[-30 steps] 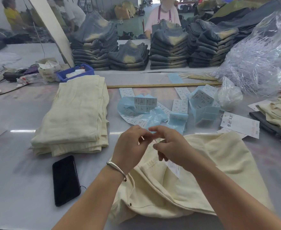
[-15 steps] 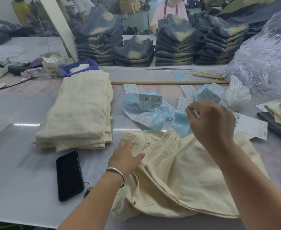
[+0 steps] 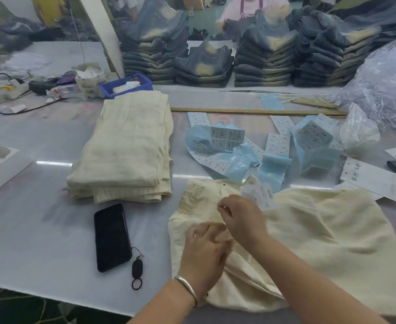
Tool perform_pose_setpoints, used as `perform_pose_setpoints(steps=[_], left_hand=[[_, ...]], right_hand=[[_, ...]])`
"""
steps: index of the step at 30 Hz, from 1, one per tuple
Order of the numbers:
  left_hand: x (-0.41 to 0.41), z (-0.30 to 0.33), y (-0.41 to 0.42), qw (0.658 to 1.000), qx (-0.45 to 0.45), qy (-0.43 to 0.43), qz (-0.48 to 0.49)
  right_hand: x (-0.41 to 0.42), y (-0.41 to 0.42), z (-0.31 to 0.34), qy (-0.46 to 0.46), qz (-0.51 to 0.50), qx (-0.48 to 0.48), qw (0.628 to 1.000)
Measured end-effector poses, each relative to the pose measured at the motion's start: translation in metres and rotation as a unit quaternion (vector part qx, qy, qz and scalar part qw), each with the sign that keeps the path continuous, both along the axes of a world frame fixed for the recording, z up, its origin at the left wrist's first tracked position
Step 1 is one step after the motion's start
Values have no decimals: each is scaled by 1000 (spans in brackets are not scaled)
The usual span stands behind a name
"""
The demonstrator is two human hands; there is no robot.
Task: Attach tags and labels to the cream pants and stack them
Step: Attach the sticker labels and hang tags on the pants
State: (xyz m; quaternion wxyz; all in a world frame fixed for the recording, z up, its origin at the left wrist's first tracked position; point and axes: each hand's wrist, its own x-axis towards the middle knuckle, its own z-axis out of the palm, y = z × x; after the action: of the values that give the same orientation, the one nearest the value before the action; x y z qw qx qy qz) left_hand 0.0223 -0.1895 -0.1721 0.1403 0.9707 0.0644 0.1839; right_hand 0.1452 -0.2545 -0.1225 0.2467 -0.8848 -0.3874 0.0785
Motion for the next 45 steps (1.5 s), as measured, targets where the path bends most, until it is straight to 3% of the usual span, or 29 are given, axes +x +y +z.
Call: perform_pose_setpoints(steps=[2, 4, 6, 8, 10, 12, 15, 19, 22, 24, 26, 31, 35, 40, 45], left_hand=[[-5, -4, -1, 998, -37, -1, -44], [-12, -2, 3, 989, -147, 2, -29], [-19, -1, 8, 974, -222, -37, 34], [-28, -8, 18, 954, -223, -110, 166], [-33, -13, 34, 911, -237, -112, 318], [-32, -16, 53, 845, -361, -10, 394], [-26, -15, 70, 747, -529, 61, 398], [-20, -22, 84, 649, -659, 38, 378], [-20, -18, 80, 608, -712, -10, 351], [-19, -17, 75, 622, -702, -51, 343], [-20, -13, 70, 658, -677, -84, 320], [-27, -4, 68, 726, -633, -124, 238], [-27, 1, 72, 768, -594, -122, 206], [-24, 5, 74, 803, -545, -127, 205], [-23, 9, 76, 815, -525, -125, 209]], right_hand=[[-3, 12, -8, 27, 27, -17, 999], [-7, 23, -13, 35, 47, -60, 996], [-10, 32, -17, 44, 46, -94, 994], [-11, 37, -19, 78, 42, -98, 991], [-15, 41, -19, 113, 51, -95, 988], [-24, 42, -21, 105, 81, -104, 986], [-32, 39, -21, 88, 101, -112, 985], [-20, 33, -20, 122, 99, -132, 979], [-9, 31, -15, 85, 89, -176, 977], [-2, 36, -12, 75, 68, -140, 985], [2, 43, -9, 103, 51, -51, 992], [-3, 61, -4, 184, 53, 89, 977], [-5, 68, -6, 193, 56, 79, 976], [-8, 67, -2, 102, 107, 45, 988], [-7, 66, 0, 65, 170, 12, 983]])
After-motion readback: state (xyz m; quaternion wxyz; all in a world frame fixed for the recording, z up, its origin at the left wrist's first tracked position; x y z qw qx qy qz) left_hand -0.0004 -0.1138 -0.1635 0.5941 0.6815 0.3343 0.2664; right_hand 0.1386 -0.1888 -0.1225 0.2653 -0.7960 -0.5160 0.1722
